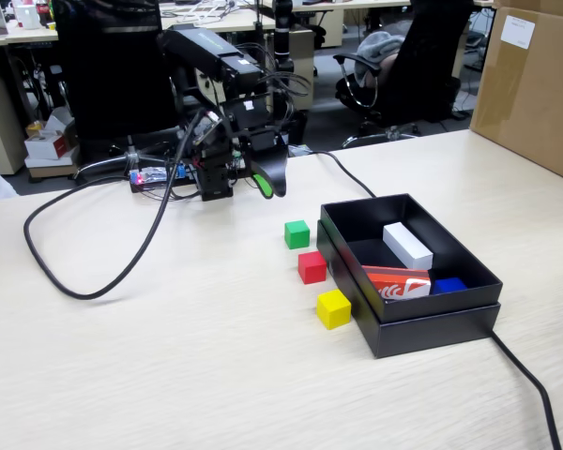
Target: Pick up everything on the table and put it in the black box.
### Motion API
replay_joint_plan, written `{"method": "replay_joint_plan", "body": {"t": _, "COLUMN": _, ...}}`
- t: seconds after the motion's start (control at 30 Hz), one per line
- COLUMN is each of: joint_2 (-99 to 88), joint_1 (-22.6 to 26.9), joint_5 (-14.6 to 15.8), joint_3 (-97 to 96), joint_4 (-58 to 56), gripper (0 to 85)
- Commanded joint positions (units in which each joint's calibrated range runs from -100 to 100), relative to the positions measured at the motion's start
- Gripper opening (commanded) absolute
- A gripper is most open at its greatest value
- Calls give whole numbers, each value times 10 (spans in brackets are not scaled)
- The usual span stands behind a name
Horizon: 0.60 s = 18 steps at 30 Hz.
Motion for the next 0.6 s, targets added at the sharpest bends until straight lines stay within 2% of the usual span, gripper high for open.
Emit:
{"method": "replay_joint_plan", "body": {"t": 0.0, "joint_2": 51, "joint_1": 5, "joint_5": 10, "joint_3": 51, "joint_4": 8, "gripper": 475}}
{"method": "replay_joint_plan", "body": {"t": 0.57, "joint_2": 271, "joint_1": 14, "joint_5": 24, "joint_3": 76, "joint_4": 86, "gripper": 475}}
